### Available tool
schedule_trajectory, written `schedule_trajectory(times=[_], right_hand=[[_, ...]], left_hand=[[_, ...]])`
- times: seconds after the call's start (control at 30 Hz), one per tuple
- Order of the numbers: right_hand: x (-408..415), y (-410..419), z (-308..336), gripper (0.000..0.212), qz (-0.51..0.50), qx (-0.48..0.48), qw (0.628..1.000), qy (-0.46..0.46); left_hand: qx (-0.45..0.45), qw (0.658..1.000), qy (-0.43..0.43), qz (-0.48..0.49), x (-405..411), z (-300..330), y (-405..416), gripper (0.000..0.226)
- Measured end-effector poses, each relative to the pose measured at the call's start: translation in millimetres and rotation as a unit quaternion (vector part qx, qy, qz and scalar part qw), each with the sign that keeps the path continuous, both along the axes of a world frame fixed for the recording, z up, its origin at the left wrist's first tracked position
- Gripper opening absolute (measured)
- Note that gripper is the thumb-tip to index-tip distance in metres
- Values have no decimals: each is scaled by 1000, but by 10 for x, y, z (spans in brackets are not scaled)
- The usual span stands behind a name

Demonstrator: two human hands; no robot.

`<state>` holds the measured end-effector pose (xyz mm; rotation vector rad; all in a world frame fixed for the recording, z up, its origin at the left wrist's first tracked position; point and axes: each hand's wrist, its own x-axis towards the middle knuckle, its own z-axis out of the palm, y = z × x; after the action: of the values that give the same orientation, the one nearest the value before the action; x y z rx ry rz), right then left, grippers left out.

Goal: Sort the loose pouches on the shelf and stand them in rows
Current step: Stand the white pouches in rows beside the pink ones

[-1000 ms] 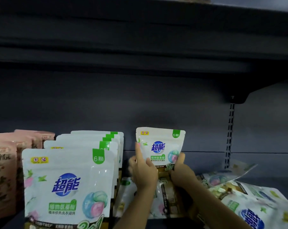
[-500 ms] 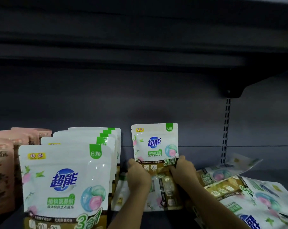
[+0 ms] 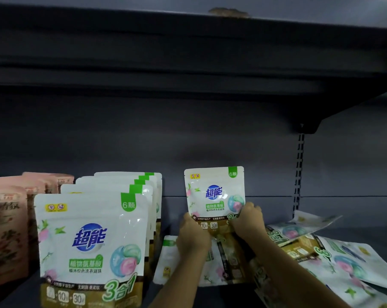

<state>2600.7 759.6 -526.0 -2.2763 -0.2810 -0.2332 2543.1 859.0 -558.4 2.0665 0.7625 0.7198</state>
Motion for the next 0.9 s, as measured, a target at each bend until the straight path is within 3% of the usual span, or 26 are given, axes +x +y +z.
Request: schedule_trajectory(times=[0.23, 0.57, 0.9], right_hand=[[14, 31, -41, 39, 33, 15, 999, 24], [2, -18, -14, 35, 37, -64, 996, 39], [-65, -159, 30, 34, 44, -97, 994, 24]], left_hand=[[-4, 997, -77, 13, -17, -40, 55, 46], [31, 999, 35, 15, -51, -52, 19, 59], [5, 999, 32, 25, -106, -45, -142, 60]])
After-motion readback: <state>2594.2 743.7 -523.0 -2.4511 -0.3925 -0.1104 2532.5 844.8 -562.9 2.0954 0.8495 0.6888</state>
